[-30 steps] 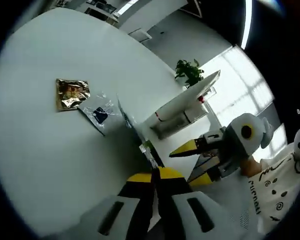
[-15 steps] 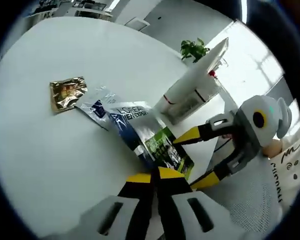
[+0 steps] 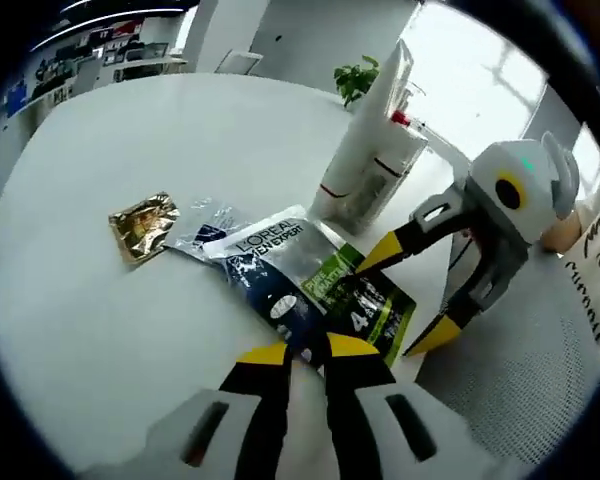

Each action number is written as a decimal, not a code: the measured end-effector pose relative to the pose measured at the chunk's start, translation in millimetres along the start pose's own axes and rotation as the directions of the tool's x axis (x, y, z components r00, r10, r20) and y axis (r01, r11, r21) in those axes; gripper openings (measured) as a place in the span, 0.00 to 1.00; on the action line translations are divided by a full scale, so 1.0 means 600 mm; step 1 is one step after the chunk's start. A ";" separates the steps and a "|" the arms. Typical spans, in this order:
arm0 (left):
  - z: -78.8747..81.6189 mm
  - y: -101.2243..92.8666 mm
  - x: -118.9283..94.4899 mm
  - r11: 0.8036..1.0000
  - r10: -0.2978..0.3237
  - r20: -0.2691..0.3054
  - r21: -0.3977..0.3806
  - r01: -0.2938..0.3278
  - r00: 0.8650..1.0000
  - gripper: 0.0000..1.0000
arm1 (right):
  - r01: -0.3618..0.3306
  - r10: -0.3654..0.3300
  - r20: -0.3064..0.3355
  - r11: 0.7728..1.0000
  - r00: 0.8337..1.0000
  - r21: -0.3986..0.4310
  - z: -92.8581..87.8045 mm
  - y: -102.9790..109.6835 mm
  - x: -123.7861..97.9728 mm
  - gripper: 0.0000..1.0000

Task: Arrange the skincare products in the storage area until every visible bottle or jar stands upright without overlapping.

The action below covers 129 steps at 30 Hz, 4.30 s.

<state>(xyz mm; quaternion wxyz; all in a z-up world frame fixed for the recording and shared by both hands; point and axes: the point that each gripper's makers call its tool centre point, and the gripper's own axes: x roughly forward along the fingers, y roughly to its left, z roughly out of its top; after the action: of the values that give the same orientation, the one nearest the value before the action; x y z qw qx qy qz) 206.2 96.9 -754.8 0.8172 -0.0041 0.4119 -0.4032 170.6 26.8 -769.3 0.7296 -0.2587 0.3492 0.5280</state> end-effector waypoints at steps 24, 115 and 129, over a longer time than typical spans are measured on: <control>0.103 0.050 0.083 0.967 0.092 -0.001 0.240 -0.089 0.996 0.21 | -0.008 0.008 0.006 0.999 1.000 0.034 0.001 0.000 0.000 0.49; 0.162 0.055 0.068 0.880 0.162 0.069 0.440 -0.176 0.984 0.34 | 0.152 -0.153 0.057 0.988 0.987 0.016 0.040 -0.050 -0.038 0.37; 0.138 0.017 0.003 0.886 0.185 0.087 0.415 -0.205 0.979 0.49 | 0.184 -0.195 0.133 0.979 0.972 0.089 0.049 -0.038 -0.131 0.42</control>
<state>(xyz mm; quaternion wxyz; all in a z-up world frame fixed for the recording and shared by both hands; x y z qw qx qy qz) 269.6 75.6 -704.6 0.8440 0.2050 0.2946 -0.3984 183.9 -4.5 -689.1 0.8088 -0.2250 0.2904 0.4593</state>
